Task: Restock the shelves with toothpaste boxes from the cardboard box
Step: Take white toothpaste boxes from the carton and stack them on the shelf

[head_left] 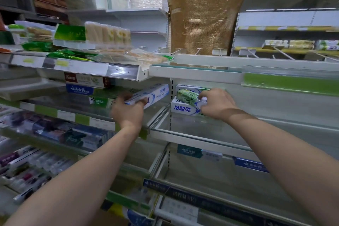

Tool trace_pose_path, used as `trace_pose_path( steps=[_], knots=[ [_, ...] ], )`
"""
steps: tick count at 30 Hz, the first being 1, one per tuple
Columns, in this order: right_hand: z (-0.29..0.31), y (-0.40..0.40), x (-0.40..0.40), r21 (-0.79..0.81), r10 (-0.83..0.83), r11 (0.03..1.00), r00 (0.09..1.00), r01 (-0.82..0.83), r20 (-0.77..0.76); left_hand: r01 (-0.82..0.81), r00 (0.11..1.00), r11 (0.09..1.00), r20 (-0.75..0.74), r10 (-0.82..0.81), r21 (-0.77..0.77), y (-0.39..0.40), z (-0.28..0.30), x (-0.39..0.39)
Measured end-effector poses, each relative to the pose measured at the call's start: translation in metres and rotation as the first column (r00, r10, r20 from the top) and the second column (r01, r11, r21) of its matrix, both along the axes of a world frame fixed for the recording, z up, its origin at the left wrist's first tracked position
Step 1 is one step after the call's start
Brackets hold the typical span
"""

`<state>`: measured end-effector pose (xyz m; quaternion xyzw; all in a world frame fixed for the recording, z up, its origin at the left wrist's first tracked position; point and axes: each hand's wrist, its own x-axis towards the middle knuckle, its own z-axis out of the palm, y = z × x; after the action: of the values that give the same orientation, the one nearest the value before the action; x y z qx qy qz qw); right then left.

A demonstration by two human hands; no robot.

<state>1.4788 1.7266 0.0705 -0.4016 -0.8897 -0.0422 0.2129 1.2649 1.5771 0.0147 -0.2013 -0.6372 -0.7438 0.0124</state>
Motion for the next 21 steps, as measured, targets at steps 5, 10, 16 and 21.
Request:
trace_pose_path(
  steps=[5, 10, 16, 21],
  knots=[
    [0.008, -0.003, 0.003, -0.162, 0.075, 0.982, 0.987, -0.098, -0.141, 0.016, 1.000, 0.999, -0.008, -0.016, 0.042, 0.002, 0.000, 0.004],
    [0.003, -0.009, 0.005, -0.440, 0.106, 0.862, 0.939, -0.251, -0.327, 0.025, 1.000, 0.998, 0.016, -0.026, 0.050, 0.004, -0.003, 0.000],
    [0.000, -0.024, 0.002, -0.556, 0.226, 0.800, 0.972, -0.223, -0.064, 0.022, 0.999, 0.997, 0.046, -0.026, 0.070, 0.004, -0.001, -0.003],
    [0.013, -0.028, -0.005, -0.509, 0.260, 0.837, 0.965, -0.200, 0.047, 0.015, 0.998, 0.998, 0.056, -0.019, 0.065, 0.003, -0.002, -0.006]
  ],
)
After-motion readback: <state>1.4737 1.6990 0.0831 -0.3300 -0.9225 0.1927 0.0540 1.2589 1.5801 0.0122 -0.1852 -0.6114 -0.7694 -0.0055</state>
